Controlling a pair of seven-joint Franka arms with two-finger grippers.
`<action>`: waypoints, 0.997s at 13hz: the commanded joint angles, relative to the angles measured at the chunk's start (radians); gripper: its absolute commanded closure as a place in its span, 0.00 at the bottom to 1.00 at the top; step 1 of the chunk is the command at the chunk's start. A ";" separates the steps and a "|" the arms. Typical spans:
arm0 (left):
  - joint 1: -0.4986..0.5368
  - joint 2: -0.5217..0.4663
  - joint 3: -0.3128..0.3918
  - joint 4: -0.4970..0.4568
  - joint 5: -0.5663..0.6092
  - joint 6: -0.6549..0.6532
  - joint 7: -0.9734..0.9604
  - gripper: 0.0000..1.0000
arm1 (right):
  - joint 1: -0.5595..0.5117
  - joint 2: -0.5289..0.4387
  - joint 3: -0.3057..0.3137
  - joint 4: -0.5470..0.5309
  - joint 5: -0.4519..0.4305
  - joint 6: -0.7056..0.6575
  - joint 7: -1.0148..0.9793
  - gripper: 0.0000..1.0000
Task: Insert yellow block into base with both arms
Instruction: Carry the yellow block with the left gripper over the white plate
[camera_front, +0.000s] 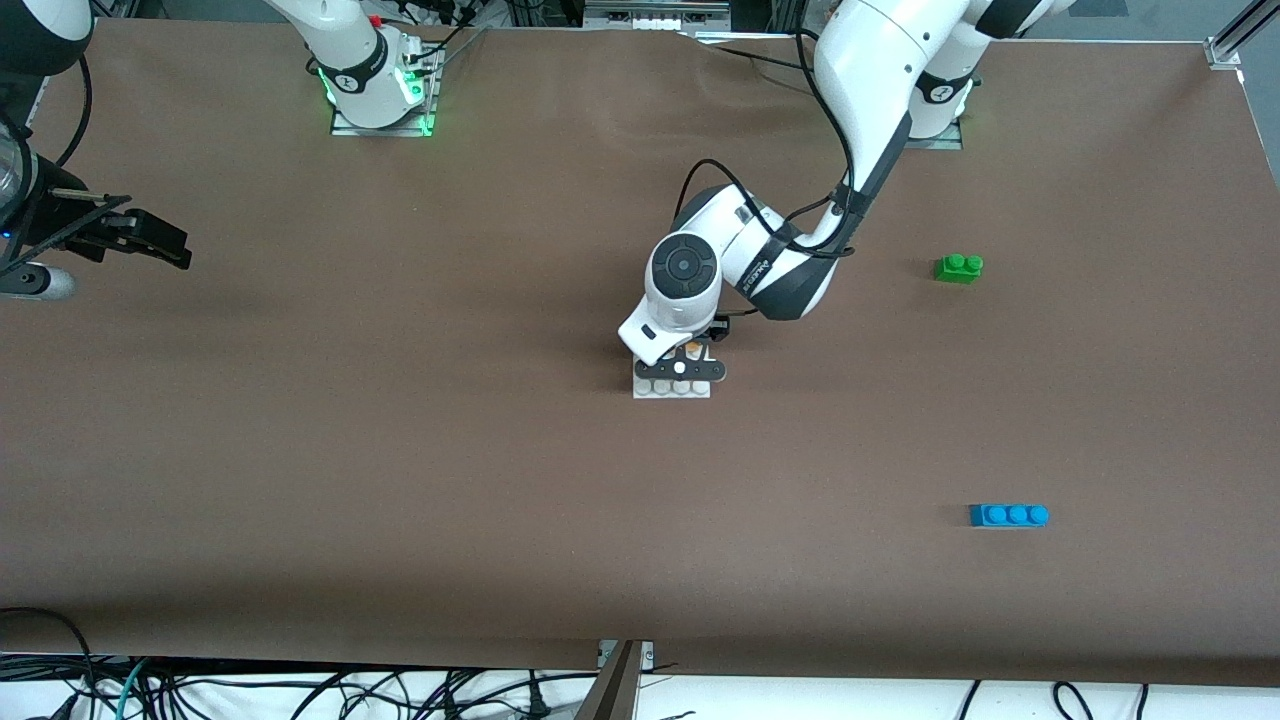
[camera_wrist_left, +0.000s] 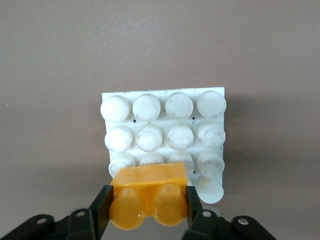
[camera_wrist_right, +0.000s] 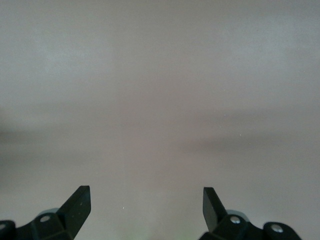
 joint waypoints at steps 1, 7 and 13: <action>-0.011 0.015 0.013 0.035 0.024 -0.003 -0.010 0.60 | -0.007 0.007 0.006 0.019 0.002 -0.008 0.008 0.01; -0.028 0.028 0.013 0.032 0.028 0.066 0.000 0.58 | -0.007 0.006 0.006 0.019 0.002 -0.008 0.010 0.01; -0.030 0.028 0.011 0.027 0.048 0.066 0.003 0.58 | -0.010 0.007 0.004 0.019 0.002 -0.007 0.010 0.01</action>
